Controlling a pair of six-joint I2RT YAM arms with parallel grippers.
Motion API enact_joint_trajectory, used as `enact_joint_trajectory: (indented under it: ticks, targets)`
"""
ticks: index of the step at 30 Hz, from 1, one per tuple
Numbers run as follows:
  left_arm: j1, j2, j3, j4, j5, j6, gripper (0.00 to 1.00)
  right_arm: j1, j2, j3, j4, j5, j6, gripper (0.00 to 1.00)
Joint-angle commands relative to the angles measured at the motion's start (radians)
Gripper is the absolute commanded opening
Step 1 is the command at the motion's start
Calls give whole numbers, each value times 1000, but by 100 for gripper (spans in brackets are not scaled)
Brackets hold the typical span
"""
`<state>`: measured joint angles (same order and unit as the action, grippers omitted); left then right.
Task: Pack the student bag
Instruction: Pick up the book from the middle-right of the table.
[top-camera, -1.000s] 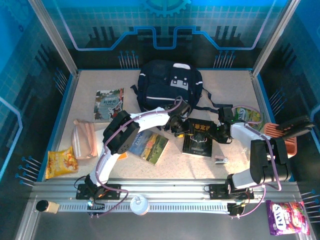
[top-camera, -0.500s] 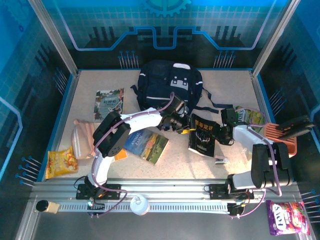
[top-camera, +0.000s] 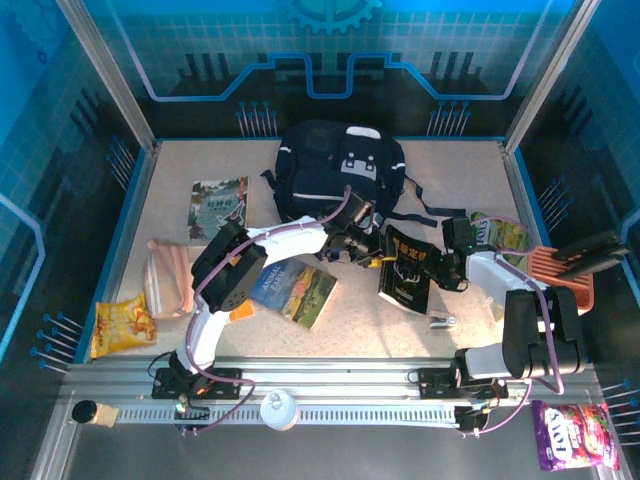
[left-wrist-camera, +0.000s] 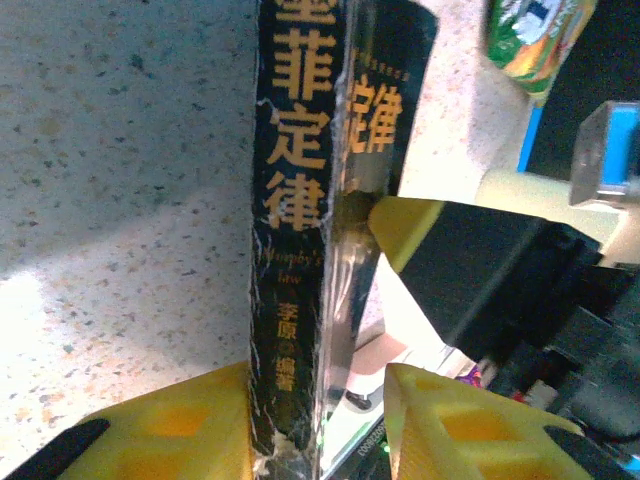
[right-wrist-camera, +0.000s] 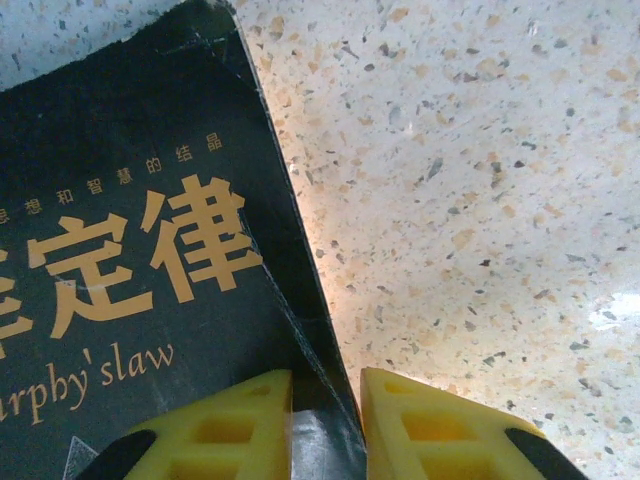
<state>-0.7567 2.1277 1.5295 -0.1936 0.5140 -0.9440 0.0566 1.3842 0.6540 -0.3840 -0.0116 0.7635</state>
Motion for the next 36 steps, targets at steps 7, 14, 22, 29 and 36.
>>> enact_joint_trajectory:
  ticks: [7, 14, 22, 29, 36]
  targets:
    - [-7, 38, 96, -55, 51, 15, 31, -6, 13, -25, 3, -67, 26, 23]
    - [13, -22, 98, -114, 1, 71, 8, -5, -37, -3, -33, -38, 18, 27]
    - [115, -227, -20, -65, -38, 117, 0, -4, -164, 19, 54, -144, 28, 54]
    - [274, -412, -158, 71, -43, 39, 0, 107, -150, 165, 93, -138, 85, 69]
    - [435, -510, -324, 199, -58, -54, 0, 271, -37, 313, 164, -105, 185, 78]
